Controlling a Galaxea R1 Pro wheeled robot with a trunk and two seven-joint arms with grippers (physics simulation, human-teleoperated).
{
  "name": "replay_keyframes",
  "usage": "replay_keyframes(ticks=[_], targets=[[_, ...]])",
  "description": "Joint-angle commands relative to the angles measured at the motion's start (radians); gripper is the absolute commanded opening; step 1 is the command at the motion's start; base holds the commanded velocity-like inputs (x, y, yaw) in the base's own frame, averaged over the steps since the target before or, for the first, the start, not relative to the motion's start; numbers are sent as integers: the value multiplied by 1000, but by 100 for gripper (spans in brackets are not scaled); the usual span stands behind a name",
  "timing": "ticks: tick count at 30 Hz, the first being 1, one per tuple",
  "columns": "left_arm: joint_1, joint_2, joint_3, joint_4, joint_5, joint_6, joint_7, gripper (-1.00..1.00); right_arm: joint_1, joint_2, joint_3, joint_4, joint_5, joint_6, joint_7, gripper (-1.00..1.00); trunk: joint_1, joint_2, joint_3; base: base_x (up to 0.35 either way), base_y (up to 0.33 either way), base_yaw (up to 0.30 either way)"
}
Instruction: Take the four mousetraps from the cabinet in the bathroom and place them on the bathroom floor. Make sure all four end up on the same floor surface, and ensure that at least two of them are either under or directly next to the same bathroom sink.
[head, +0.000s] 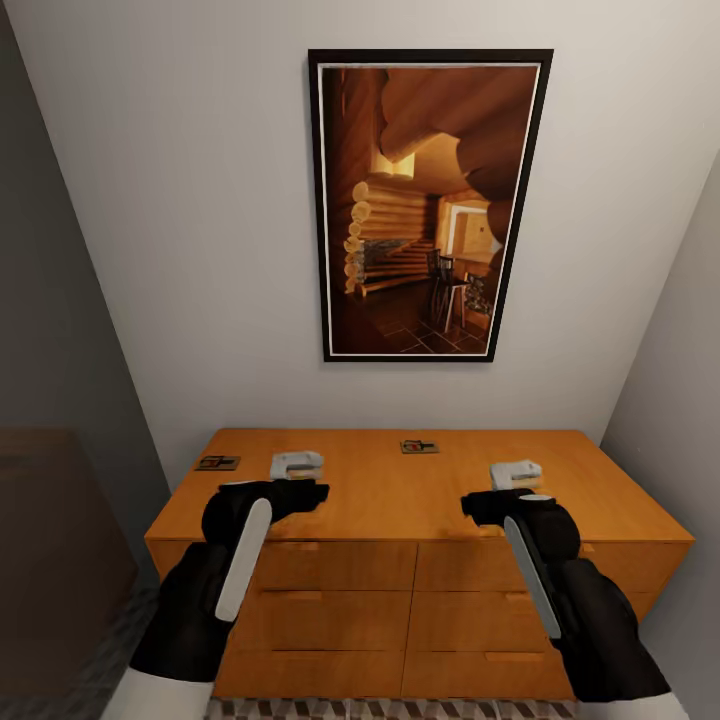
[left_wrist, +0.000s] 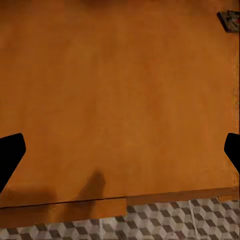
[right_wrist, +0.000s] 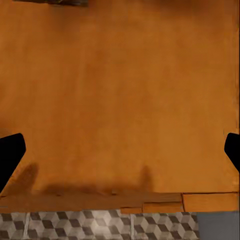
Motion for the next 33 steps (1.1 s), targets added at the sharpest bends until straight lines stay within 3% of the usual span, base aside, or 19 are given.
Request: replay_keyframes(ticks=[1,2,5,6,9,11,13,15,17,20,25,28,33], targets=[[-4,0,0,0,11,3,10,100,-3,-1,2,0,-5,4,-7,100,0,-1,-2,0,0,0],[-51,1,2,33,14,4,10,100,-45,6,2,27,-5,4,-9,100,0,-1,-2,0,0,0],[-121,3,4,106,15,3,11,100,-107,17,1,89,-4,4,-10,100,0,-1,-2,0,0,0],[-169,5,5,169,14,2,12,100,-149,24,1,148,-4,4,-12,100,0,-1,-2,0,0,0],[-238,10,6,280,13,-2,17,100,-211,36,1,258,-2,4,-13,100,0,-1,-2,0,0,0],[-298,15,7,399,9,-12,18,100,-263,43,1,383,-1,-9,-13,100,0,-1,-2,0,0,0],[-330,17,7,474,7,-24,17,100,-289,46,1,466,0,-71,-13,100,0,-1,-2,0,0,0],[-381,37,7,613,3,-99,14,100,-321,49,2,631,1,-232,-14,100,0,-1,-2,0,0,0],[-390,52,7,644,3,-131,10,100,-327,51,2,668,4,-274,-14,100,0,-1,-2,0,0,0],[-401,86,7,677,8,-165,1,100,-333,52,6,693,7,-317,-12,100,0,-1,-2,0,0,0],[-406,112,6,686,10,-177,-14,100,-336,50,13,633,8,-309,-10,100,0,-1,-2,0,0,0],[-408,122,6,676,10,-169,-20,100,-337,49,13,526,9,-216,-9,100,0,-1,-2,0,0,0],[-408,123,6,636,9,-135,-21,100,-337,51,7,457,9,-111,-13,100,0,-1,-2,0,0,0]])
